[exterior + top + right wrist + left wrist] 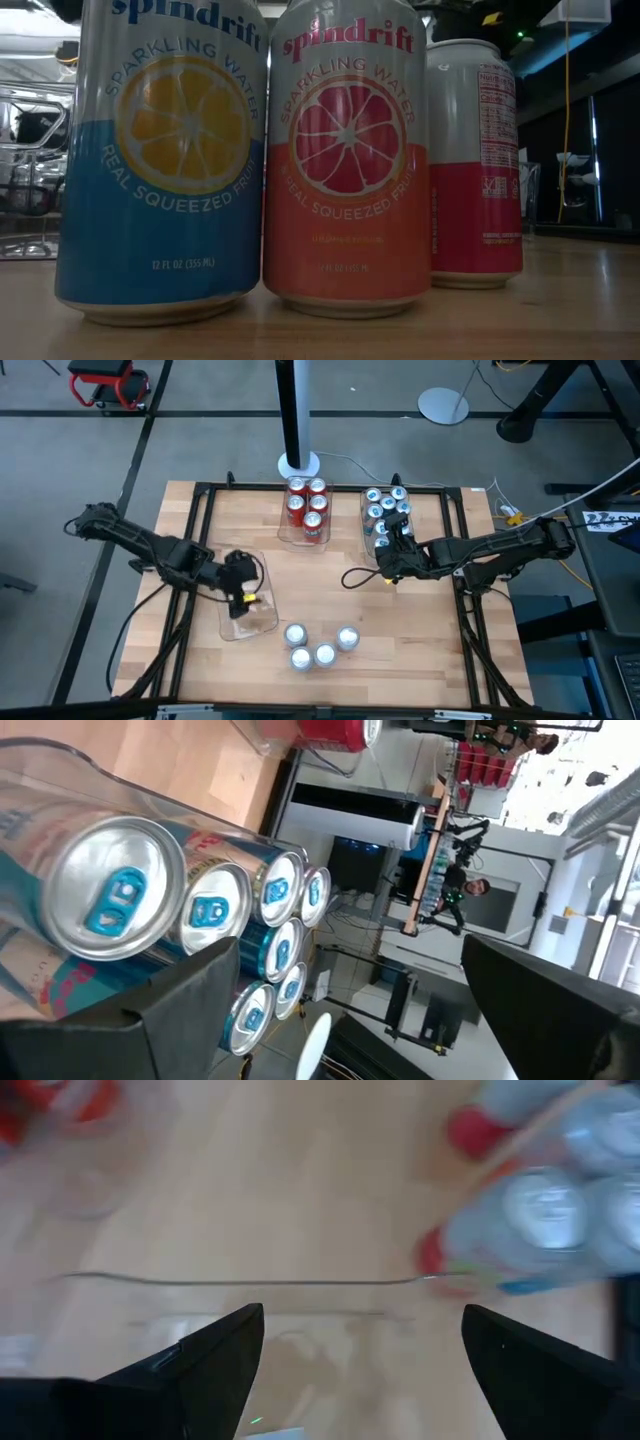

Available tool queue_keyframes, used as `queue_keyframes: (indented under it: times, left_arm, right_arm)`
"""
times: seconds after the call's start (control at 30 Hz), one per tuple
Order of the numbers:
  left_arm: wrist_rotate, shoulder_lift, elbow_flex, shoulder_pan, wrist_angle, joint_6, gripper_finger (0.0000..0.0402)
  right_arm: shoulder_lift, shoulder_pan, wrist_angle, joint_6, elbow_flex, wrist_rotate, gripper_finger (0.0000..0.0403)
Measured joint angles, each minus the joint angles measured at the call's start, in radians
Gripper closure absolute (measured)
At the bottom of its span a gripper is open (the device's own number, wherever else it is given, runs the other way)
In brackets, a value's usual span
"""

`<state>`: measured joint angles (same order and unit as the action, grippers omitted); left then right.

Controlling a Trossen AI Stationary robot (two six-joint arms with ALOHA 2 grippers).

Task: Sort soda cans
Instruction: Move the bottom left transparent bin to the top left of the table

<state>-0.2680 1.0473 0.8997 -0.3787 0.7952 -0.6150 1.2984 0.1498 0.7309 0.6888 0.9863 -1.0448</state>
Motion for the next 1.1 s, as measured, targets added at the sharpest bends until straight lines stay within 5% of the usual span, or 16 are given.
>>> queue_keyframes:
  times: [0.3,0.5,0.8,1.1]
  left_arm:
    - [0.0,0.06,0.0,-0.187,-0.138,-0.057,0.0074]
    - [0.009,0.181,0.009,-0.22,-0.271,0.035,0.0074]
    - [0.029,0.367,0.265,-0.231,0.086,-0.064,0.0074]
    - [0.168,0.508,0.274,-0.235,0.153,-0.262,0.0074]
  right_arm:
    - [0.0,0.0,-0.008,-0.001,0.0,0.007,0.0023]
    - [0.0,0.0,-0.025,0.0,0.0,0.007,0.0023]
    - [0.0,0.0,-0.027,0.0,0.0,0.007,0.0023]
    - [0.0,0.0,-0.026,0.019,0.0,0.006,0.0023]
